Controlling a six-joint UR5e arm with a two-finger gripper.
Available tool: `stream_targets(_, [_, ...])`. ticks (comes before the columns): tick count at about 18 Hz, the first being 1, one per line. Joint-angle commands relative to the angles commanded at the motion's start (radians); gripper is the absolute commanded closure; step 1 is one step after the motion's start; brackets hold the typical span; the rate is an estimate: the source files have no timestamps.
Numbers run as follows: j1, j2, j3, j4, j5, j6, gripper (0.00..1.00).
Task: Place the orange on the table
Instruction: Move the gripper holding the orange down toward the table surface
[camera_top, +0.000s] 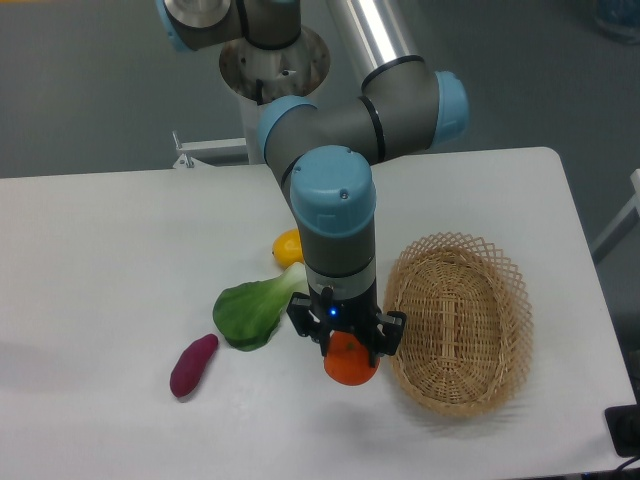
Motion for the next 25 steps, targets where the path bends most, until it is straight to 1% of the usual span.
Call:
stream_targets(3, [-0.008, -0.012, -0.003, 0.052, 0.0, -0.015, 0.44])
stream_targets(6, [-0.017, -0.023, -0.012, 0.063, -0.002, -0.035, 0.44])
stream_targets(7, [-0.024, -0.04, -0.011, 0.083, -0.002, -0.075, 0.44])
stream_targets(9, [-0.05, -0.061, -0.012, 0.138, -0.003, -0.127, 0.44])
stream_targets(10, [-0.066, -0.081, -0.012, 0.171, -0.005, -0.152, 0.44])
stream_targets(11, [-0.074, -0.095, -0.012, 0.184, -0.003, -0.169, 0.44])
stream_targets(13, [-0.095, -0.127, -0.014, 0.193, 0.0, -0.216, 0.44])
stream_targets(15, [-0.109, -0.14, -0.015, 0.192, -0.002, -0.219, 0.44])
stream_targets(17, [-0.124, -0.158, -0.037, 0.198, 0.002, -0.216, 0.43])
stream_targets(18, [-0.124, -0.161, -0.052, 0.201, 0.003, -0.216, 0.43])
stream_targets(22, [-0.144, -0.17, -0.08, 0.201, 0.002, -0.216, 0.43])
stream_targets(25, [-0.146, -0.179, -0.087, 0.201, 0.002, -0.216, 0.43])
